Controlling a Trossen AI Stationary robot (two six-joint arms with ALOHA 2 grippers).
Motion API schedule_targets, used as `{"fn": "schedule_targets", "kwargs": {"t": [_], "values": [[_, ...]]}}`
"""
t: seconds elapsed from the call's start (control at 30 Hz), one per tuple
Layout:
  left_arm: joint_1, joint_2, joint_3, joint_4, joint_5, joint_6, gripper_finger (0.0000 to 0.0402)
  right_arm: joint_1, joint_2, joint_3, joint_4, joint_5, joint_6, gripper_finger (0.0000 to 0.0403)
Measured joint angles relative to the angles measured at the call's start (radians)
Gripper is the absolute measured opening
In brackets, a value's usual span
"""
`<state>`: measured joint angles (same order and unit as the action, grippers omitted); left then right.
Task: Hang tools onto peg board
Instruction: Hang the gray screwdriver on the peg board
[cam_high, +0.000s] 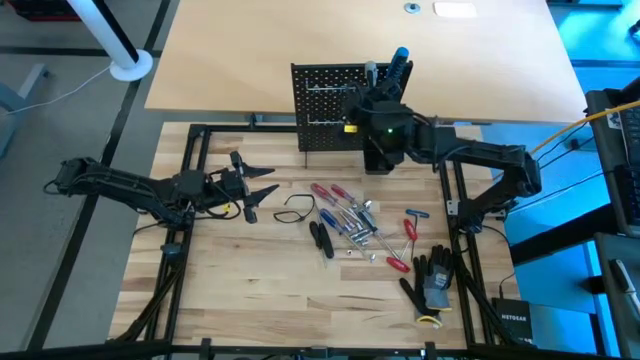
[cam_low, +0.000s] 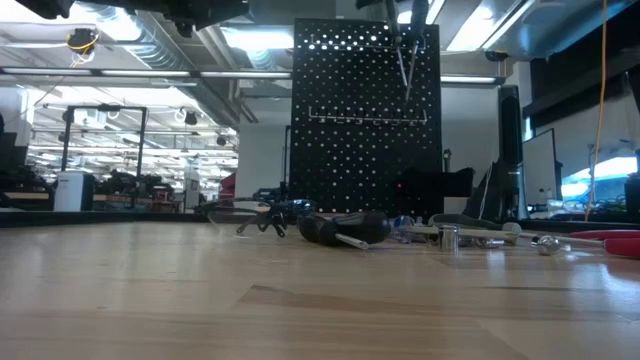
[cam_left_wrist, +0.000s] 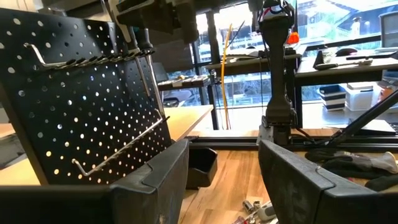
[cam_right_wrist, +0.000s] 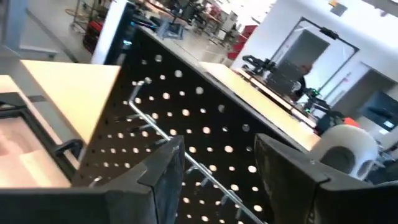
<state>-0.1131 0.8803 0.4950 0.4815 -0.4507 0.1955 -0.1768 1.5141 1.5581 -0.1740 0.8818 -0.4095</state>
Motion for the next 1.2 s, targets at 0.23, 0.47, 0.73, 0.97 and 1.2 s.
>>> {"fn": "schedule_targets", "kwargs": {"t": [0.23,0.47,0.73,0.97,1.2], "values": [[0.000,0.000,0.000,0.000,0.000,-0.004,0.0184,-0.016,0.002,0.000,-0.012,0.119,-0.003,0.0198],[0.002,0.000,0.000,0.000,0.000,-0.004,0.0184,-0.013,0.002,0.000,-0.013,0.188,-0.040,0.0198],[0.001,0.000,0.000,0.000,0.000,-0.005,0.0184,-0.013,0.002,0.000,-0.012,0.236,-0.037,0.0198],[0.001,0.000,0.000,-0.001,0.000,-0.005,0.0184,-0.012,0.000,0.000,-0.015,0.241,-0.039,0.0198],[0.001,0.000,0.000,-0.001,0.000,-0.005,0.0184,0.058,0.000,0.000,-0.012,0.226,-0.057,0.0198]]}}
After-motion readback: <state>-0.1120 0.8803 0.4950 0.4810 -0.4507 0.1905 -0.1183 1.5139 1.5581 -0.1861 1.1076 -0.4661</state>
